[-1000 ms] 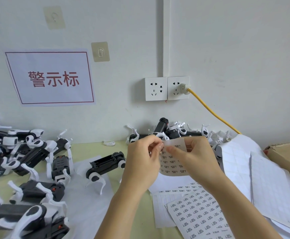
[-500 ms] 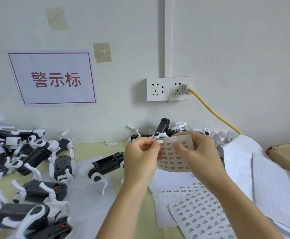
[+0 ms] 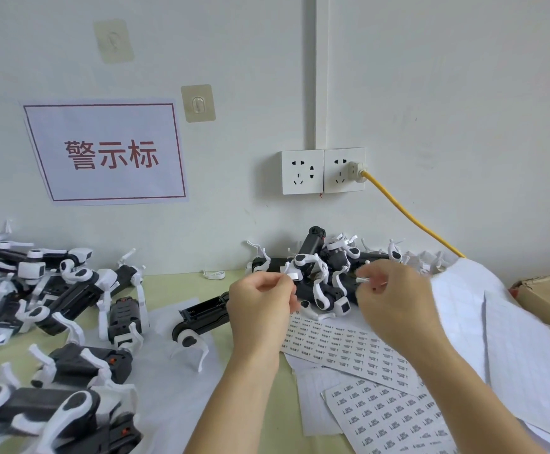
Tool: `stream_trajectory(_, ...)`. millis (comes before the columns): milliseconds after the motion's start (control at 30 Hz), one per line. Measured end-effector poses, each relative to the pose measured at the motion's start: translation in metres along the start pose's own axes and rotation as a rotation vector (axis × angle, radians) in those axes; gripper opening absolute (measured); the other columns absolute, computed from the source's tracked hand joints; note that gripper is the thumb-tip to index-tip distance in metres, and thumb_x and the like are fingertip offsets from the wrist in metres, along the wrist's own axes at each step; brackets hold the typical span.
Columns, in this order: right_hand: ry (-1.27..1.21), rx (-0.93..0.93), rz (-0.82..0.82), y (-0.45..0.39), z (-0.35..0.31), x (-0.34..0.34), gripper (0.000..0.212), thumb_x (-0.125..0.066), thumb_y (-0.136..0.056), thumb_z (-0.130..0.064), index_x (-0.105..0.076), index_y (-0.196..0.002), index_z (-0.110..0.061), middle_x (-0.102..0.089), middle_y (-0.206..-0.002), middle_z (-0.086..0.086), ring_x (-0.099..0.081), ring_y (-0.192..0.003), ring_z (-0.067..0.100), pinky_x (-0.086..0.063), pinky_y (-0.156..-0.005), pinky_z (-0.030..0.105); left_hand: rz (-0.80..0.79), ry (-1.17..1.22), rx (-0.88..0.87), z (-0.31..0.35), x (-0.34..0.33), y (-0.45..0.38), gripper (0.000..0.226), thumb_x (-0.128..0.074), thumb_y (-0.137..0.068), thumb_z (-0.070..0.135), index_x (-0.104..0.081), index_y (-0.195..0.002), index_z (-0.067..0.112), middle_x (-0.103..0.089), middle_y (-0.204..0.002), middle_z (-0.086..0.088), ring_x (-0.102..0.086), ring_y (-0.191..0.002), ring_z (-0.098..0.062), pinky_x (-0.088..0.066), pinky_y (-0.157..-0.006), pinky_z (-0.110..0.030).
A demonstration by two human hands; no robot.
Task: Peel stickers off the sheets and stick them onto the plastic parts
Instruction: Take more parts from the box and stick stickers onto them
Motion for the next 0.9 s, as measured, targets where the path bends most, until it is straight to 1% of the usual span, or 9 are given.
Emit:
stream_trajectory(67, -0.249, 0.105, -0.173, 0.010, -0.024, -0.018, 0.029, -0.053, -0.092, -0.009, -0.074, -0.106, -0.024, -0.070, -0.075, -0.005, -0.054, -0.047, 0.010, -0.043, -0.044, 0.019, 0.008, -0.013, 0.001, -0.001, 0.000, 0.000, 0.017, -0.065, -0.084, 0.002, -0.074, -0.072, 0.009, -0.071, -0.062, -0.004, -0.066, -0.060, -0.020, -0.060, -0.071, -0.037)
stream_trajectory(167, -0.397, 0.188, -0.348, 0.027, -0.050, -0.040, 0.035, -0.049, -0.092, -0.006, -0.075, -0.109, -0.024, -0.072, -0.071, -0.008, -0.058, -0.054, 0.012, -0.041, -0.045, 0.017, 0.024, -0.075, -0.042, 0.001, 0.001, -0.002, 0.014, -0.065, -0.083, 0.001, -0.074, -0.075, 0.008, -0.071, -0.062, -0.005, -0.070, -0.062, -0.024, -0.062, -0.072, -0.040)
stream_trajectory(233, -0.415, 0.212, -0.371, 0.031, -0.055, -0.044, 0.041, -0.047, -0.091, -0.003, -0.076, -0.105, -0.029, -0.071, -0.069, -0.015, -0.054, -0.053, 0.009, -0.039, -0.044, 0.016, 0.052, -0.151, -0.101, 0.006, 0.002, -0.001, 0.015, -0.065, -0.083, 0.004, -0.074, -0.074, 0.012, -0.071, -0.059, -0.001, -0.071, -0.061, -0.020, -0.059, -0.063, -0.029)
stream_trajectory(333, -0.436, 0.223, -0.382, 0.033, -0.058, -0.045, 0.046, -0.045, -0.090, -0.001, -0.076, -0.100, -0.033, -0.070, -0.068, -0.018, -0.051, -0.051, 0.003, -0.038, -0.046, 0.012, 0.068, -0.225, -0.190, 0.013, 0.001, 0.003, 0.019, -0.066, -0.083, 0.006, -0.073, -0.069, 0.017, -0.069, -0.056, 0.006, -0.067, -0.053, -0.007, -0.042, -0.047, -0.010)
stream_trajectory(533, -0.451, 0.224, -0.356, 0.029, -0.056, -0.046, 0.050, -0.045, -0.086, 0.004, -0.072, -0.090, -0.037, -0.066, -0.075, 0.015, -0.048, -0.057, 0.017, -0.041, -0.055, 0.030, -0.064, -0.285, -0.356, 0.026, -0.014, 0.011, 0.032, -0.063, -0.090, 0.003, -0.075, -0.069, 0.024, -0.071, -0.061, 0.007, -0.067, -0.056, -0.006, -0.045, -0.048, -0.012)
stream_trajectory(600, -0.471, 0.173, -0.324, 0.026, -0.049, -0.044, 0.048, -0.046, -0.087, 0.003, -0.071, -0.105, -0.033, -0.068, -0.073, 0.008, -0.057, -0.056, 0.012, -0.045, -0.054, 0.027, -0.152, -0.290, -0.391, 0.028, -0.021, 0.013, 0.038, -0.058, -0.092, -0.001, -0.071, -0.068, 0.025, -0.071, -0.064, 0.001, -0.063, -0.053, 0.000, -0.042, -0.046, -0.009)
stream_trajectory(700, -0.489, 0.069, -0.222, 0.019, -0.035, -0.039, 0.038, -0.047, -0.089, -0.001, -0.070, -0.105, -0.027, -0.071, -0.075, -0.001, -0.066, -0.056, 0.006, -0.043, -0.048, 0.014, -0.169, -0.399, -0.417, 0.028, -0.023, 0.012, 0.030, -0.054, -0.092, 0.001, -0.079, -0.095, 0.018, -0.072, -0.073, 0.007, -0.063, -0.067, 0.006, -0.041, -0.055, -0.003)
stream_trajectory(800, -0.557, -0.055, -0.185, 0.014, -0.021, -0.036, 0.028, -0.048, -0.090, -0.003, -0.065, -0.096, -0.025, -0.071, -0.074, -0.002, -0.064, -0.054, 0.007, -0.045, -0.051, 0.021, -0.052, -0.637, -0.479, 0.033, -0.006, 0.004, 0.036, -0.055, -0.091, 0.005, -0.070, -0.122, 0.016, -0.072, -0.111, 0.003, -0.062, -0.097, -0.003, -0.038, -0.075, -0.001)
stream_trajectory(900, -0.644, -0.123, -0.252, 0.012, -0.016, -0.039, 0.022, -0.048, -0.091, 0.000, -0.062, -0.091, -0.018, -0.066, -0.072, -0.004, -0.062, -0.058, 0.011, -0.044, -0.055, 0.026, 0.085, -0.839, -0.342, 0.028, 0.029, -0.012, 0.046, -0.053, -0.087, 0.007, -0.061, -0.131, 0.020, -0.065, -0.117, -0.006, -0.061, -0.109, -0.030, -0.049, -0.092, -0.034)
Point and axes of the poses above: each hand's wrist, its own y-axis away from the middle knuckle, its own x-axis out of the back of the hand, z = x × y, the point moved 8 cm from there along -y, towards the middle knuckle
